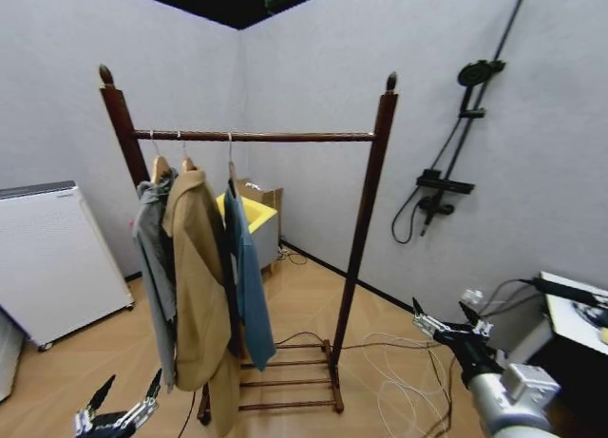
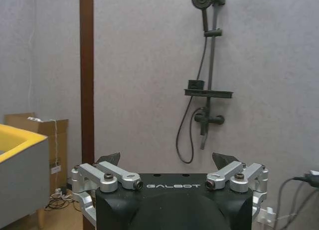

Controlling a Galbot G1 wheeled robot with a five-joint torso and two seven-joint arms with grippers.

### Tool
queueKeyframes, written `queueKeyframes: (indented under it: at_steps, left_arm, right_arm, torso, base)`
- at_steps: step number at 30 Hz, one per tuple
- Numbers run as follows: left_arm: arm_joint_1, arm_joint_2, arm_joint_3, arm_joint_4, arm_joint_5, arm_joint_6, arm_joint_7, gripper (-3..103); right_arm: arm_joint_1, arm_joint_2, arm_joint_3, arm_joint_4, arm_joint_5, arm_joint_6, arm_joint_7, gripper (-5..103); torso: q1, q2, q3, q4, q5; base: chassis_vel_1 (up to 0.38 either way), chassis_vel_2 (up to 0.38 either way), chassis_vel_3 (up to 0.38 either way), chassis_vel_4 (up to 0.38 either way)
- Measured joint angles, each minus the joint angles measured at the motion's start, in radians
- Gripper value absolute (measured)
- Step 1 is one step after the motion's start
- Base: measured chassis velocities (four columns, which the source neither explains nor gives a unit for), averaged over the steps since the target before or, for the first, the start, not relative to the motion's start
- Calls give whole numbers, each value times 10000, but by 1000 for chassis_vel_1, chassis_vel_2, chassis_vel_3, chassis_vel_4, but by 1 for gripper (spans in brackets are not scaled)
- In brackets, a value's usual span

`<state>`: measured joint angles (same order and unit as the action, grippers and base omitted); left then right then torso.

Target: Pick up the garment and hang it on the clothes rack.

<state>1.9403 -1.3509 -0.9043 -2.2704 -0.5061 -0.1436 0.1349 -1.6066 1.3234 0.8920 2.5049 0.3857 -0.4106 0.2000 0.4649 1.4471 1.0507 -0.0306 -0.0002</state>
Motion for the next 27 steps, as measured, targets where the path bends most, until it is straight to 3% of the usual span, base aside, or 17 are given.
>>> queueKeyframes:
  at_steps: [27]
  left_arm:
    - [0, 0, 0, 0, 0, 0, 0, 100]
  right_arm:
    - [-328, 41, -449, -44, -370, 308, -156, 100]
  torso:
    - [4, -3, 2, 0, 5]
  base:
    - [-34, -211, -210, -40]
